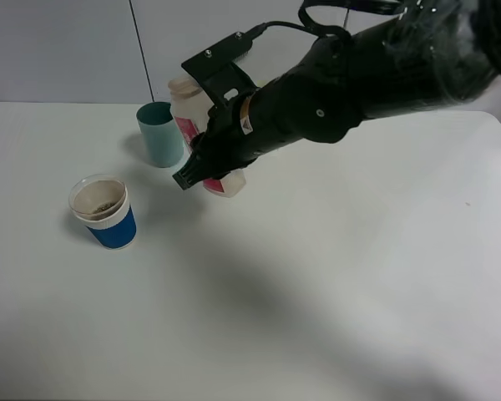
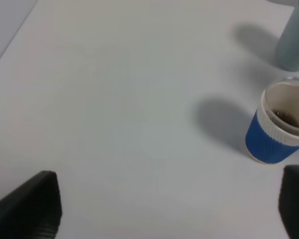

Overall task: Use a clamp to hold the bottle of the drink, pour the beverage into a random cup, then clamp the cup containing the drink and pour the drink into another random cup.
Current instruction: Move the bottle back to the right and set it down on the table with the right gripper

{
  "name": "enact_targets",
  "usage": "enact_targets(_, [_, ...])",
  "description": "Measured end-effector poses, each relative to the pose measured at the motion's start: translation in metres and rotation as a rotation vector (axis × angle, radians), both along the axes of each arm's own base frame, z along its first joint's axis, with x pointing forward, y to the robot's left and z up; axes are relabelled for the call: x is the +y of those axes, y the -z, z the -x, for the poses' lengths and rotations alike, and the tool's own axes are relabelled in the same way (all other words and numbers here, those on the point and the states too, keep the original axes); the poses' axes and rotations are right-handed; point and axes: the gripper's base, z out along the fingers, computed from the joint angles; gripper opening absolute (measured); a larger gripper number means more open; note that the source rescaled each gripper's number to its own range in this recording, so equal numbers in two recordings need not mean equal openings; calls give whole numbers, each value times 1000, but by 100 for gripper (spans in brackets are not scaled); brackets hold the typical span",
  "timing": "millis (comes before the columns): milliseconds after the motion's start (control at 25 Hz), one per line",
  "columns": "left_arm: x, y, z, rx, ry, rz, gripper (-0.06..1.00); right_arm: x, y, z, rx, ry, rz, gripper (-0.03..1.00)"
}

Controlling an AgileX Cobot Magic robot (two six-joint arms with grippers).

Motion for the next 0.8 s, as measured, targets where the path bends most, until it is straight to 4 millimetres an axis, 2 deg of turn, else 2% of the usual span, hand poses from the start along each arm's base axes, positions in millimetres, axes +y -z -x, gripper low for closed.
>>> enact_targets(520, [0,0,0,0,0,0,62,-31,26,8,-60,-8,-64,1])
enact_targets(800, [0,0,0,0,0,0,62,-44,29,0,-92,20,-84,1])
